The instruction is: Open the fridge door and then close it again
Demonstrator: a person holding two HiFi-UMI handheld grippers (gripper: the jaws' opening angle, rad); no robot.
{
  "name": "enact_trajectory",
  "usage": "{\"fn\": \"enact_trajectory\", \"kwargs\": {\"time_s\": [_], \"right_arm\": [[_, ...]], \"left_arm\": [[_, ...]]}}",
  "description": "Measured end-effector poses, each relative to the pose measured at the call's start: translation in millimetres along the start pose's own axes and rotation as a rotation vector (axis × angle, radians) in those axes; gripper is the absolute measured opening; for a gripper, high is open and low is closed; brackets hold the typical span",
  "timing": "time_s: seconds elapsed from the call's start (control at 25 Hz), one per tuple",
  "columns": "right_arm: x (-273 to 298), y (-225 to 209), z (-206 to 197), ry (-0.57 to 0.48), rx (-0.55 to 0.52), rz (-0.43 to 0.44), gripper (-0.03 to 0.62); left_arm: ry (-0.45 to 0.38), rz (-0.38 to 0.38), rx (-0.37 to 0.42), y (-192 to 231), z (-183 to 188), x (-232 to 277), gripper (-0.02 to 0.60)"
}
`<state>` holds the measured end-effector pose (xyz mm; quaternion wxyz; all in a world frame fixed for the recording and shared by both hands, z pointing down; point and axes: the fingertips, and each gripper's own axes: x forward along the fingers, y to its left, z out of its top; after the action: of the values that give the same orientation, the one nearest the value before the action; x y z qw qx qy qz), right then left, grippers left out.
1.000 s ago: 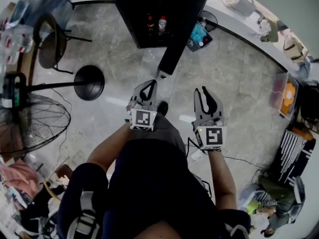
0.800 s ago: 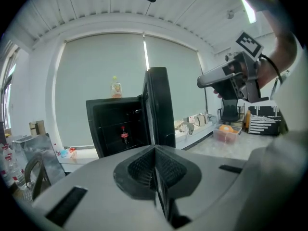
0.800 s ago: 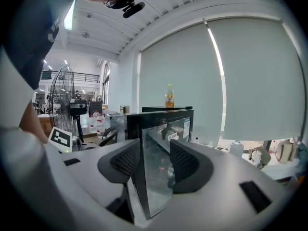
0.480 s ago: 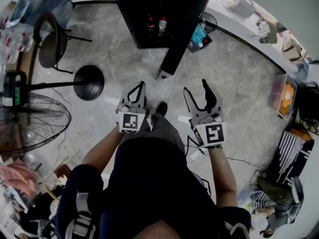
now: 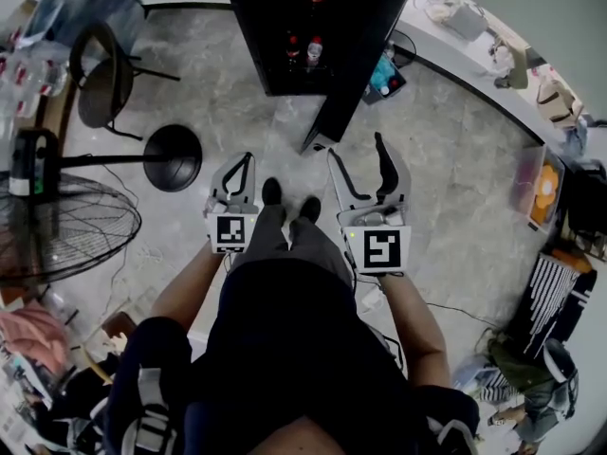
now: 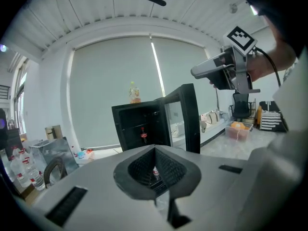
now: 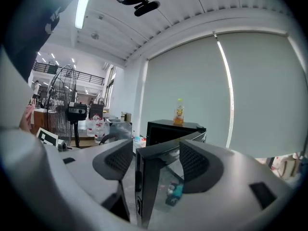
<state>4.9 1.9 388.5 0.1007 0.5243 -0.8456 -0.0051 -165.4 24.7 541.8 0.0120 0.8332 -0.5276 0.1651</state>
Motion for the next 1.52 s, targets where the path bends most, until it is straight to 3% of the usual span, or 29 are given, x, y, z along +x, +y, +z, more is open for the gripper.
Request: {"fn": "enact_trajectory", "kwargs": {"time_s": [0.36, 1.0, 1.52], "right_arm": [[32, 28, -19, 0.080, -0.046, -0.079, 0.321], [65, 10, -44, 0.139, 0.041, -0.282, 0.334], [61, 5, -50, 0.147, 0.084, -0.302, 0.302]], "left_arm": [[0.000, 0.047, 0.024, 36, -1, -14, 0.021], [-0.032, 0.044, 0.023, 66, 17, -12, 0.021], [-0.057, 0.031, 0.030, 68, 26, -8, 0.021]]}}
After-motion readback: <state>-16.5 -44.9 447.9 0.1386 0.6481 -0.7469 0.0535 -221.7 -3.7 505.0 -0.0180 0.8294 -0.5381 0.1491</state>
